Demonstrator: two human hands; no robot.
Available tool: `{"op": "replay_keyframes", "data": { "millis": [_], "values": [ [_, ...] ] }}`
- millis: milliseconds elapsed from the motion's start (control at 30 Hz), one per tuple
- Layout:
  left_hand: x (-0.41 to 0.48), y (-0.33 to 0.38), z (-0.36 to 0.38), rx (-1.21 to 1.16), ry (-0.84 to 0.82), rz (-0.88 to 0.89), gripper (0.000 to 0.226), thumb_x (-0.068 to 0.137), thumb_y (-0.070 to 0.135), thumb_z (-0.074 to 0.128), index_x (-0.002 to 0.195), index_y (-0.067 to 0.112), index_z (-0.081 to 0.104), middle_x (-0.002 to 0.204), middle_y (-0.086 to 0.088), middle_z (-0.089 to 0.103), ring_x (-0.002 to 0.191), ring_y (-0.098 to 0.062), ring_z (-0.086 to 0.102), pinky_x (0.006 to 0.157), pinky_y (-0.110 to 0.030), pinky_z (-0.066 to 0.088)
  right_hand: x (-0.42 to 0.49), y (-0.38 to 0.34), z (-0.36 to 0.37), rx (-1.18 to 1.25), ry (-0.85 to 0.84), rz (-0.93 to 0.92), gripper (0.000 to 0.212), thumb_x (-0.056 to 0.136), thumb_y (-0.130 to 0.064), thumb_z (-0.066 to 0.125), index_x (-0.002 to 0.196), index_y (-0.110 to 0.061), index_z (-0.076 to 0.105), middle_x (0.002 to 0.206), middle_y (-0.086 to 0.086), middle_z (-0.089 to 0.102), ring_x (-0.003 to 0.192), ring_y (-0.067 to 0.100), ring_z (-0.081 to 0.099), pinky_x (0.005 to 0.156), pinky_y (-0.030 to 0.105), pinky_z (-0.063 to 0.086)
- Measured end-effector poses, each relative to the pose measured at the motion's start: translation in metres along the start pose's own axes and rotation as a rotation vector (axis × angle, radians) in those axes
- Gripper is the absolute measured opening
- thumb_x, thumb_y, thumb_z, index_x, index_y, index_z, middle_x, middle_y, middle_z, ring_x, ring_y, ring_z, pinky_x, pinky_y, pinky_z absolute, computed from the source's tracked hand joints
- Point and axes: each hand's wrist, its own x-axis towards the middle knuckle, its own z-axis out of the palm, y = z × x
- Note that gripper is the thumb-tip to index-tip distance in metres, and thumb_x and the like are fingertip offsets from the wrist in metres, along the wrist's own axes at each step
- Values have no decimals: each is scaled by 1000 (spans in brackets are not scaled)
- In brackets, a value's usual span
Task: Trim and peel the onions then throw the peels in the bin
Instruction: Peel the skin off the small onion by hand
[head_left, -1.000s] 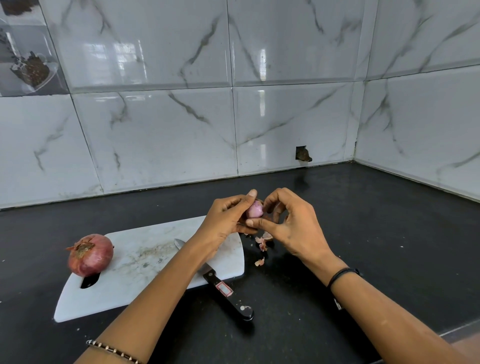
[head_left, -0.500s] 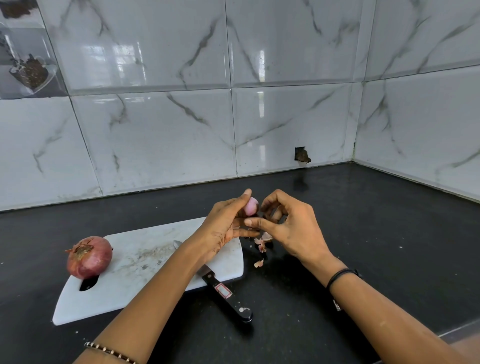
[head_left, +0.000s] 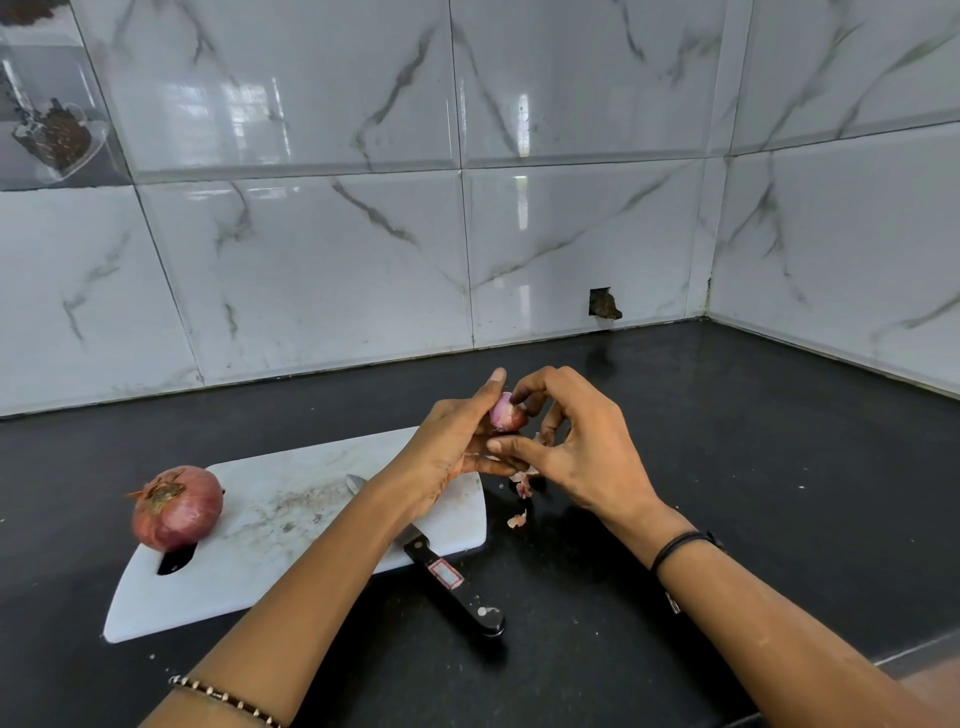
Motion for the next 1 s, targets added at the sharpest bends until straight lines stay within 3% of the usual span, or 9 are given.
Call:
{"op": "replay_keyframes", "data": {
  "millis": [100,200,400,667,800,1000],
  "values": [
    [-1,0,0,27,6,17,58,97,57,53,100,4,77,86,-21,76,80,-30,76,82,-43,63,0,1,0,5,-9,5,40,73,-31,90,101,-33,61,96,-13,59,64,14,56,64,40,55],
    [-4,1,1,51,1,24,55,97,55,54,90,5,76,80,-20,75,76,-31,77,73,-35,64,0,1,1,6,-15,-2,38,74,-29,90,98,-31,61,95,-12,58,62,15,53,63,41,54],
    [-6,4,1,61,11,34,51,96,53,56,87,7,76,74,-19,73,72,-30,76,62,-27,61,0,3,2,8,-19,39,30,74,-36,89,83,-26,62,85,-9,57,64,14,50,61,46,51],
    [-4,2,1,78,11,13,58,97,58,51,88,8,77,78,-19,75,76,-31,77,68,-30,63,0,2,3,3,-21,74,33,69,-40,91,77,-25,63,80,-10,57,64,13,51,60,42,50],
    [-1,0,1,73,16,-33,60,99,58,48,99,4,75,86,-22,76,81,-33,77,72,-34,64,0,2,2,-3,-21,79,32,70,-40,90,77,-26,62,80,-10,58,62,13,51,60,44,51],
    [3,0,1,-27,40,-34,44,103,45,51,111,8,73,101,-20,76,86,-27,76,80,-42,64,0,4,2,-19,-22,82,29,73,-36,89,79,-24,64,81,-8,60,66,16,53,62,47,52]
  ]
}}
